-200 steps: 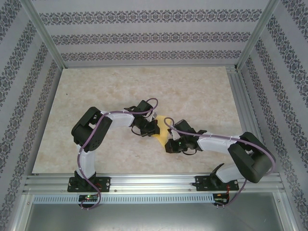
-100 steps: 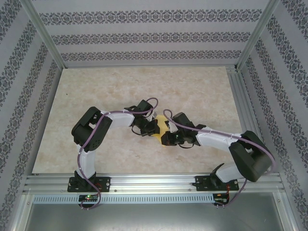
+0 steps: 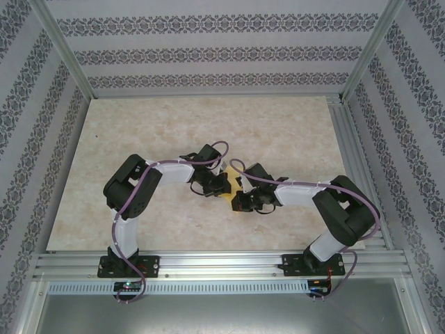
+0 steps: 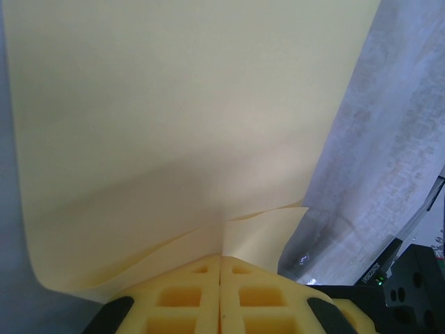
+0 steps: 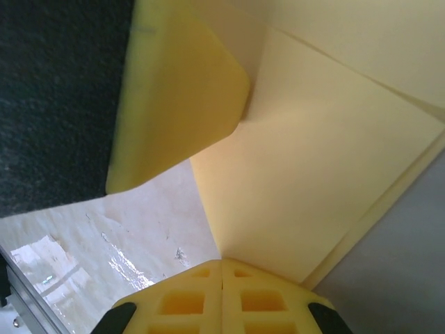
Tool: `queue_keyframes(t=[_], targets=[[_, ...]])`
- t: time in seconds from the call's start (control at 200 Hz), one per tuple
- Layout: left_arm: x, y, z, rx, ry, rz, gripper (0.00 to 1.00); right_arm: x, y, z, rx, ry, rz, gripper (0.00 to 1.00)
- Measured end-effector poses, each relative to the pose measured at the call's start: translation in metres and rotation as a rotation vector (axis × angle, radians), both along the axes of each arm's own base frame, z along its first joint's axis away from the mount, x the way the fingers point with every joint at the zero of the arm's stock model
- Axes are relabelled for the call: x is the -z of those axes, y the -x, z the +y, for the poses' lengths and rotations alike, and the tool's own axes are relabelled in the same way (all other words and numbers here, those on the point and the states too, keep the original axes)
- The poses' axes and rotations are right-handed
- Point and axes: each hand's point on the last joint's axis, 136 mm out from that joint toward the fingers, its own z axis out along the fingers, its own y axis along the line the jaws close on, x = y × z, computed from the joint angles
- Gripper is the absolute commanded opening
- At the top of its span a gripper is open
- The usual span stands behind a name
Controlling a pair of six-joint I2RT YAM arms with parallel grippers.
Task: Fold a paper plane with a square sheet of paper (fold left side to right side)
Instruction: Third fold the triangle at the center of the table.
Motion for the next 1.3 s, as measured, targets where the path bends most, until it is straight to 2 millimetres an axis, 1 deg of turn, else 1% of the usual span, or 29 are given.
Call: queue_keyframes(t=[0.15,0.22,0.28,0.325,0.355,0.505,0.575,0.634,0.749,0.824,1.089,1.299], targets=[[-0.001,-0.001,0.000,0.009,-0.002,-0.011,0.18,0.001,0.000,-0.001,0.015,-0.003,0.010,0.02],[-0.004,-0.003,-0.001,0.012,-0.001,-0.021,0.18,0.001,0.000,-0.001,0.021,-0.013,0.016,0.02],[-0.008,-0.005,0.000,0.009,-0.003,-0.037,0.12,0.001,0.000,-0.002,0.024,-0.020,0.018,0.02],[-0.014,-0.007,0.001,0.010,-0.004,-0.057,0.03,0.001,0.000,-0.001,0.024,-0.024,0.020,0.02],[-0.020,-0.008,0.002,0.010,-0.002,-0.073,0.00,0.001,0.000,-0.001,0.027,-0.025,0.021,0.02],[-0.054,-0.011,0.003,0.006,0.032,-0.151,0.00,0.001,0.000,-0.001,0.028,-0.025,0.022,0.02],[-0.060,-0.009,0.004,0.003,0.045,-0.166,0.00,0.001,-0.001,-0.002,0.030,-0.027,0.025,0.02],[-0.057,-0.005,0.007,0.002,0.042,-0.160,0.00,0.001,0.000,-0.001,0.029,-0.030,0.031,0.02],[-0.039,0.007,0.012,-0.010,0.023,-0.116,0.00,0.001,0.000,-0.001,0.028,-0.032,0.032,0.02],[-0.032,0.015,0.012,-0.012,0.013,-0.092,0.00,0.001,0.000,-0.001,0.028,-0.032,0.033,0.02],[-0.029,0.020,0.000,-0.019,0.038,-0.087,0.00,0.001,0.000,-0.001,0.028,-0.039,0.042,0.02],[-0.016,0.028,-0.003,-0.028,0.036,-0.059,0.00,0.001,0.000,-0.001,0.028,-0.039,0.042,0.02]])
